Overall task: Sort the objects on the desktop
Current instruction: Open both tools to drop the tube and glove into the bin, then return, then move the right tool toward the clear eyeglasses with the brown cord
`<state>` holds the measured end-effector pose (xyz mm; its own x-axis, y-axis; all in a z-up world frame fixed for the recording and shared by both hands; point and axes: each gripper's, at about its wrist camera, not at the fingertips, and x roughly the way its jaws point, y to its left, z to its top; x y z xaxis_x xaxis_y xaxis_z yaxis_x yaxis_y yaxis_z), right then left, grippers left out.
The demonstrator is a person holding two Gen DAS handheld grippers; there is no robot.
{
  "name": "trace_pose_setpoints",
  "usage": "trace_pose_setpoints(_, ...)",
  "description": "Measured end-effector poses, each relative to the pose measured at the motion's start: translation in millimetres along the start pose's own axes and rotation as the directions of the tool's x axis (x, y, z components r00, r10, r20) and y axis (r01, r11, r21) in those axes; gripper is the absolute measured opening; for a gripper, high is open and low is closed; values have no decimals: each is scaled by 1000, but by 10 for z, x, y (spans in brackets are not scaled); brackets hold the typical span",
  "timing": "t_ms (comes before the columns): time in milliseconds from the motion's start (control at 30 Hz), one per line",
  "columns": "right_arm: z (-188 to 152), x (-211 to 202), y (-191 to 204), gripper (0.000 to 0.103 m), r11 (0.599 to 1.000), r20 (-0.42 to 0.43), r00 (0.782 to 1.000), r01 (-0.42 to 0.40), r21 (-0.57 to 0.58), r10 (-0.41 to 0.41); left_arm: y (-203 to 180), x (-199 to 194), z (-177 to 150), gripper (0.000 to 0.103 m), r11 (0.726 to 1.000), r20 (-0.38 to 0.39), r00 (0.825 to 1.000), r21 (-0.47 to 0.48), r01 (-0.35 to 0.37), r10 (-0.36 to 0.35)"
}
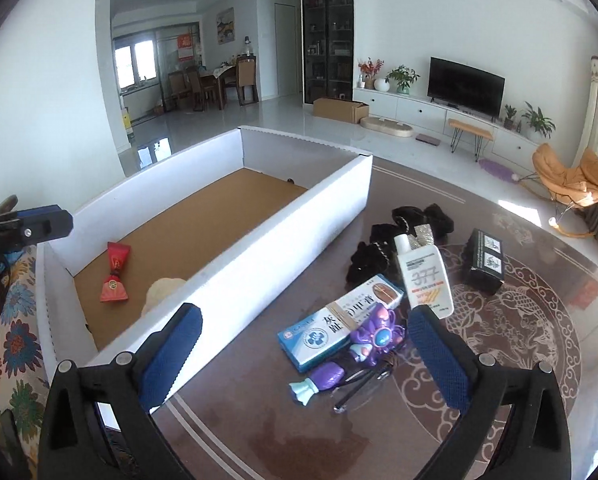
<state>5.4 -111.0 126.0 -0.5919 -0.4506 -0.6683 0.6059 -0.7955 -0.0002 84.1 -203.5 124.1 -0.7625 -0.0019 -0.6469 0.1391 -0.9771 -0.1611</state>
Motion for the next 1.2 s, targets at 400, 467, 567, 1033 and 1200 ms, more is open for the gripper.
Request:
trace_pose_setpoints(400, -1275, 59, -1404, 103, 961, -267, 943, 243, 134, -201, -1570, 458, -481, 88, 956, -161, 968, 190, 223, -194)
trace_pose_setpoints(467, -1348, 63, -1495, 103, 955, -276, 938, 257, 147, -210, -1672, 687, -618, 88, 959, -199, 966, 197, 206, -167)
trace_pose_setpoints(567, -1410, 91, -1573, 103, 951, -284, 935, 264, 161, -212, -1700, 1007, -809, 88, 965, -257, 960, 202, 166, -111)
trace_pose_setpoints(1033, -1419, 172, -1628, 103, 941, -249, 947, 259, 219, -203, -1367, 1554, -976, 88, 982, -292, 956, 177, 64, -10)
trace_pose_setpoints(1200, -1415, 171, -1629, 103, 941, -249, 947, 261, 218, -205, -1340, 1626, -956, 88, 982, -271, 963, 184, 52, 0)
